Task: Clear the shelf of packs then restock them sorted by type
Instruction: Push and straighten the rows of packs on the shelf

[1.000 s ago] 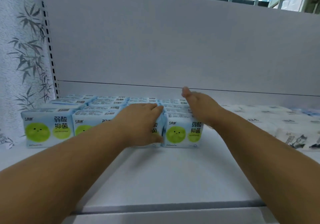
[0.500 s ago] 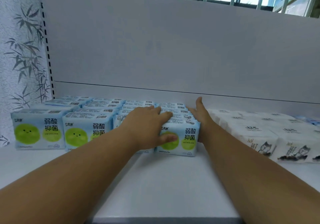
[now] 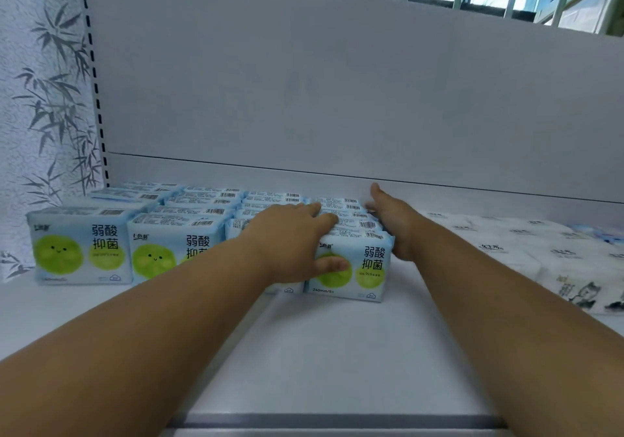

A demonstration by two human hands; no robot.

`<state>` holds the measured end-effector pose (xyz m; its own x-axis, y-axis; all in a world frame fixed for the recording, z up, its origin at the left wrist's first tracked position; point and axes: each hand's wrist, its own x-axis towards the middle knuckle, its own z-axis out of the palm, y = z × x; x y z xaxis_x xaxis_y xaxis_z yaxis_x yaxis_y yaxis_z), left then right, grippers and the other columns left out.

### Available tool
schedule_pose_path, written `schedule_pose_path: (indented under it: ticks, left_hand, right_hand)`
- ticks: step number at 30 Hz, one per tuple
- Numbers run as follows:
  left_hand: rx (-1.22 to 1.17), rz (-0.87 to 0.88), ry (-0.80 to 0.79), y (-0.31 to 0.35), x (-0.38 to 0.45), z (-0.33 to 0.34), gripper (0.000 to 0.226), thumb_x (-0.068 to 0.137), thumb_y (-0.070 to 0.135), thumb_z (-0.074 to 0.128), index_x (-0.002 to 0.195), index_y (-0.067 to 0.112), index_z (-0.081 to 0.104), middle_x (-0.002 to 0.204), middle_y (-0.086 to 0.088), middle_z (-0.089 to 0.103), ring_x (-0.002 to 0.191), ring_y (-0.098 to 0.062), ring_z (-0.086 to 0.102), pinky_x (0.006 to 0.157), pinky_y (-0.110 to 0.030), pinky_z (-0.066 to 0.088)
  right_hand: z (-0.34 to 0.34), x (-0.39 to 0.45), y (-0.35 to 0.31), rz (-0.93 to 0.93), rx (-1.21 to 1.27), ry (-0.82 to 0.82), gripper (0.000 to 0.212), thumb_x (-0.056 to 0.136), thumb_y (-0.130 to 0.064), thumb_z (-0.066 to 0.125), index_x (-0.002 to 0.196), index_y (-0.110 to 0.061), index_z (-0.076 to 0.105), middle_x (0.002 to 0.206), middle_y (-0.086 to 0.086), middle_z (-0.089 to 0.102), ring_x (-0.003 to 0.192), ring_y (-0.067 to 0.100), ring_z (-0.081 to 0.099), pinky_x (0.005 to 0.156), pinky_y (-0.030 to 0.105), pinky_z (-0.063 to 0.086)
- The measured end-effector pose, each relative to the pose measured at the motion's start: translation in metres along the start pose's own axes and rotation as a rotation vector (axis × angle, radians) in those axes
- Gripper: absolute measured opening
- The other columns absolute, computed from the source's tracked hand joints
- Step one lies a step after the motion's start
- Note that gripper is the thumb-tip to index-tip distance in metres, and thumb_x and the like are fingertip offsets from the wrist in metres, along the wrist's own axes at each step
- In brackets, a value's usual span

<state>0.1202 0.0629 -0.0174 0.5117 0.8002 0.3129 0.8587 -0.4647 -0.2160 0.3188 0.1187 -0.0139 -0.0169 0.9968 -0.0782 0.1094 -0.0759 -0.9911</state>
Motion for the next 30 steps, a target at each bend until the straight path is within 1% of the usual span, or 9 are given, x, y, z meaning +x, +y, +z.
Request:
schedule_pose_path:
  ticks: [2, 4, 8, 11, 15, 19, 22, 25, 30]
  left_hand:
    - [-0.038, 0.007, 0.007, 0.000, -0.003, -0.007, 0.092, 0.081, 0.078, 0.046, 0.153, 0.029, 0.020, 0.162, -0.001, 0.021, 0.141, -0.023, 0.034, 0.111, -0.040, 0.035]
    - [-0.018, 0.026, 0.029, -0.004, -0.010, -0.015, 0.102, 0.075, 0.078, 0.055, 0.154, 0.026, 0.018, 0.161, 0.001, 0.024, 0.142, -0.021, 0.032, 0.113, -0.036, 0.030]
    - [0.184, 0.005, -0.028, -0.027, -0.032, -0.027, 0.122, 0.064, 0.075, 0.071, 0.156, 0.023, 0.009, 0.160, 0.002, 0.022, 0.143, -0.019, 0.027, 0.117, -0.034, 0.021]
    - [0.290, -0.020, -0.105, -0.042, -0.039, -0.020, 0.123, 0.061, 0.067, 0.078, 0.154, 0.024, 0.010, 0.156, -0.001, 0.030, 0.140, -0.021, 0.032, 0.116, -0.037, 0.027]
    - [0.288, -0.036, -0.089, -0.042, -0.037, 0.000, 0.116, 0.065, 0.055, 0.081, 0.152, 0.025, 0.011, 0.152, -0.001, 0.035, 0.136, -0.022, 0.038, 0.113, -0.040, 0.034]
    - [0.275, -0.039, -0.044, -0.045, -0.036, 0.003, 0.110, 0.065, 0.055, 0.080, 0.149, 0.025, 0.017, 0.147, 0.000, 0.040, 0.131, -0.022, 0.043, 0.108, -0.039, 0.038]
    - [0.294, -0.033, -0.025, -0.043, -0.038, -0.001, 0.114, 0.065, 0.058, 0.079, 0.151, 0.025, 0.013, 0.153, -0.001, 0.034, 0.138, -0.022, 0.037, 0.116, -0.036, 0.027]
    - [0.299, -0.059, -0.005, -0.046, -0.047, -0.010, 0.121, 0.065, 0.067, 0.074, 0.155, 0.026, 0.005, 0.162, -0.001, 0.017, 0.147, -0.019, 0.021, 0.120, -0.035, 0.011]
    - [0.285, -0.209, -0.039, -0.084, -0.081, -0.026, 0.126, 0.060, 0.074, 0.072, 0.155, 0.029, 0.002, 0.164, 0.003, 0.011, 0.148, -0.018, 0.019, 0.120, -0.034, 0.014]
  right_hand:
    - [-0.007, -0.009, -0.013, -0.142, -0.338, 0.023, 0.077, 0.087, -0.073, 0.042, 0.135, -0.014, 0.052, 0.140, 0.008, 0.055, 0.125, 0.026, 0.054, 0.111, 0.048, 0.037]
    - [-0.007, -0.025, -0.031, -0.295, -0.656, -0.083, 0.092, 0.073, -0.080, 0.050, 0.145, -0.024, 0.043, 0.150, 0.000, 0.044, 0.139, 0.025, 0.040, 0.116, 0.050, 0.028]
    - [0.000, -0.051, -0.045, -0.403, -1.312, -0.229, 0.120, 0.051, -0.073, 0.079, 0.152, -0.037, 0.026, 0.147, -0.014, 0.045, 0.131, 0.013, 0.046, 0.109, 0.033, 0.036]
    - [0.010, -0.053, -0.028, -0.499, -1.560, -0.199, 0.120, 0.050, -0.064, 0.086, 0.149, -0.033, 0.027, 0.140, -0.013, 0.048, 0.126, 0.016, 0.049, 0.103, 0.032, 0.042]
    - [0.018, -0.042, -0.009, -0.553, -1.693, -0.149, 0.126, 0.054, -0.066, 0.082, 0.153, -0.026, 0.015, 0.152, -0.005, 0.035, 0.136, 0.020, 0.040, 0.108, 0.037, 0.039]
    - [0.024, -0.040, -0.005, -0.576, -1.697, -0.125, 0.124, 0.057, -0.066, 0.080, 0.154, -0.022, 0.015, 0.153, 0.001, 0.035, 0.136, 0.023, 0.040, 0.107, 0.041, 0.041]
    - [0.026, -0.045, -0.011, -0.555, -1.727, -0.123, 0.126, 0.056, -0.070, 0.079, 0.153, -0.022, 0.016, 0.154, 0.001, 0.032, 0.138, 0.024, 0.038, 0.109, 0.042, 0.039]
    - [0.038, -0.058, -0.016, -0.643, -1.699, -0.128, 0.129, 0.057, -0.076, 0.075, 0.155, -0.021, 0.011, 0.157, 0.001, 0.026, 0.142, 0.022, 0.030, 0.115, 0.037, 0.031]
    - [0.082, -0.070, -0.015, -0.831, -1.598, -0.148, 0.116, 0.073, -0.068, 0.069, 0.156, -0.014, 0.007, 0.163, 0.007, 0.015, 0.148, 0.022, 0.019, 0.119, 0.036, 0.022]
